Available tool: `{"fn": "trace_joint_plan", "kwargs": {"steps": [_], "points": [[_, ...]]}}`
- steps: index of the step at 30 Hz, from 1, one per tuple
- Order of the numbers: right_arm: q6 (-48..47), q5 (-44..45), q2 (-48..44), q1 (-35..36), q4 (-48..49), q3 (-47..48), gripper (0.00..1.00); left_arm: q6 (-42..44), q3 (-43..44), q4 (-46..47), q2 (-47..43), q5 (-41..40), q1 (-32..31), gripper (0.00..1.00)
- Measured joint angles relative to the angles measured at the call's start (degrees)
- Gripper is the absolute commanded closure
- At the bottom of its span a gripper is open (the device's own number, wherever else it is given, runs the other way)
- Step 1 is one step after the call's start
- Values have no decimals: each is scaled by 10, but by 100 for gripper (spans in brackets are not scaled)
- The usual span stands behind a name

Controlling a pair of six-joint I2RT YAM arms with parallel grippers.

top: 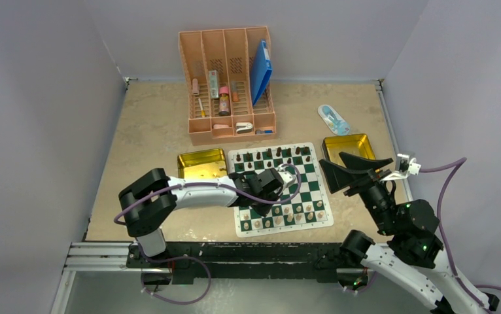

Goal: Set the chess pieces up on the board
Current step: Place the chess piece on the chessboard.

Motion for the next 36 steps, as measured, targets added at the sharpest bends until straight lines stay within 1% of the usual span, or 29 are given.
{"fn": "trace_joint_plan", "kwargs": {"steps": [7,12,17,19,20,25,27,32,34,36], "points": [[0,0,1,0,0,0,1,-2,12,-25,4,4,-5,80],[0,0,5,0,0,0,1,-16,40,-57,8,21,-9,75],[0,0,5,0,0,0,1,-24,53,-65,8,21,-9,72],[0,0,5,0,0,1,1,-29,56,-74,8,17,-9,69],[0,-1,5,0,0,1,1,-32,58,-81,8,13,-9,66],[2,0,5,0,-2,1,1,-76,85,-122,7,-45,-9,51],[4,0,5,0,-2,1,1,-105,96,-134,0,-78,-9,47],[8,0,5,0,-2,1,1,-171,97,-143,-41,-141,2,43],[12,1,5,0,-3,2,1,-205,96,-142,-60,-156,18,45],[17,3,7,0,-3,6,2,-252,92,-142,-80,-167,44,50]]}}
